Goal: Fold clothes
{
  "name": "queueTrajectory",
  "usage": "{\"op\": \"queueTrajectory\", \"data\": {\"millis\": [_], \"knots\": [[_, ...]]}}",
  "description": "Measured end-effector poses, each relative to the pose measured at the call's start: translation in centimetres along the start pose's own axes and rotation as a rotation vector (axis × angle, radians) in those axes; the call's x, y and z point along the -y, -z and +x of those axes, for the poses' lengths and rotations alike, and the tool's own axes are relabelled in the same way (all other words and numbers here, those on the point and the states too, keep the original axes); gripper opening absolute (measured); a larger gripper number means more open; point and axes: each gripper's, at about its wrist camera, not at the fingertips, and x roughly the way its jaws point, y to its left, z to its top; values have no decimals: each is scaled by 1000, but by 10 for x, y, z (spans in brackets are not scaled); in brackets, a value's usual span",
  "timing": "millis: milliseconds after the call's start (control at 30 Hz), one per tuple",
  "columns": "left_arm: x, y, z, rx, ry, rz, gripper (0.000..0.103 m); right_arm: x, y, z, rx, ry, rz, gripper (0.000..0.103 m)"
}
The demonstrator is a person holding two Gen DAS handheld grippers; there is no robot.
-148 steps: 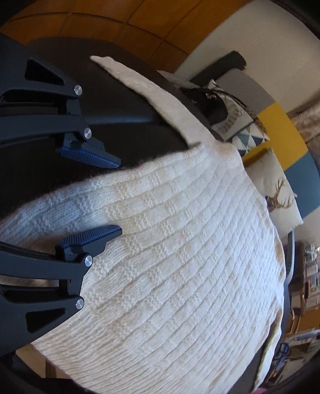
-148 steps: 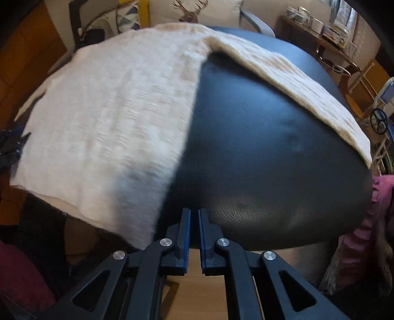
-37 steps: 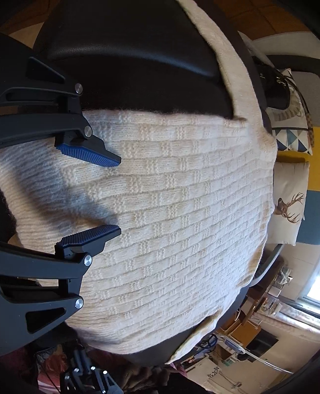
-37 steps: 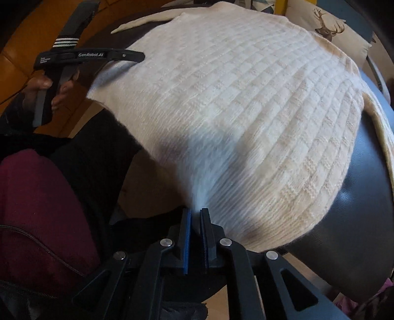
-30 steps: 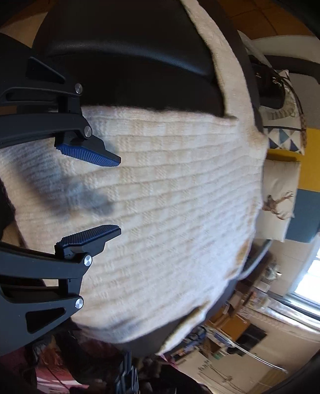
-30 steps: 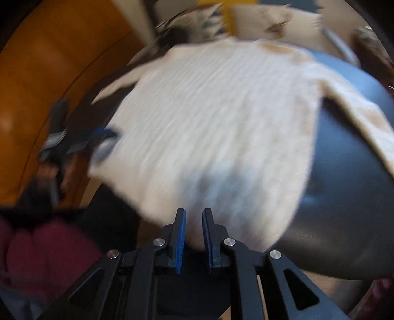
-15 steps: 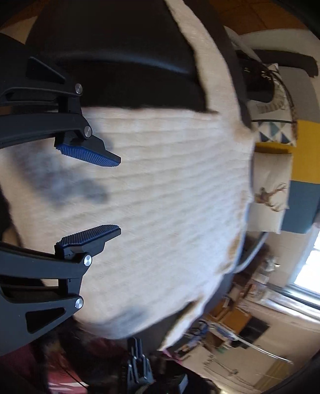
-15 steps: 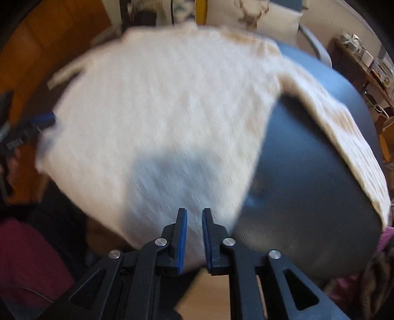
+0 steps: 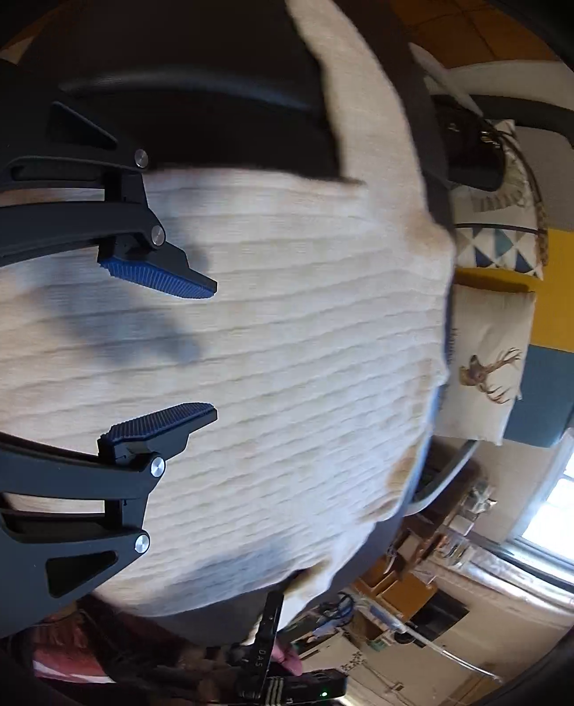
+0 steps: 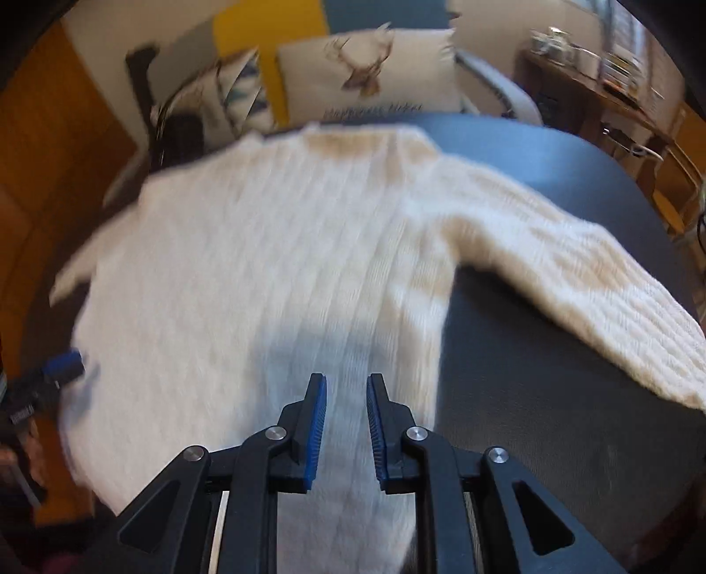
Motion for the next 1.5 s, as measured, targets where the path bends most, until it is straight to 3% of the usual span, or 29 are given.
{"op": "queueTrajectory", "data": {"millis": [100,167,200,267,333,433,567,733,800,900,1000,1100,1233,1333,1433,1500], "knots": [[5,-18,32,-53,-82,49,53,22,-20,26,-35,-118,110,17],[1,-13,51,-99,-126,71,53,43,-13,42,-107,-91,154,16],[-1,-10,53,-105,-132,82,53,52,-8,48,-139,-53,161,0],[-1,-7,46,-84,-121,101,53,62,-5,32,-125,-73,187,0],[-1,-14,42,-73,-76,81,53,67,-11,17,-85,-53,191,10],[9,-45,46,-22,-23,70,53,59,-41,12,-34,-137,169,12],[33,-102,75,32,-55,121,53,51,-99,28,29,-154,157,14],[41,-147,124,19,-117,156,53,69,-149,92,-29,-173,216,18],[38,-150,150,-24,-209,176,53,74,-154,114,-79,-77,159,1],[14,-145,169,-43,-228,123,59,87,-159,107,-26,-22,214,4],[5,-142,167,-30,-184,79,59,74,-153,91,53,-74,190,13],[9,-141,156,22,-121,53,59,54,-151,89,89,-215,149,14],[14,-141,161,29,-175,72,59,26,-161,105,68,-301,79,14],[12,-144,159,46,-167,66,59,1,-173,119,35,-245,11,15],[22,-162,151,86,-115,84,59,-30,-186,123,31,-289,-84,16],[34,-174,162,56,-128,118,59,-52,-192,130,14,-276,-161,16]]}}
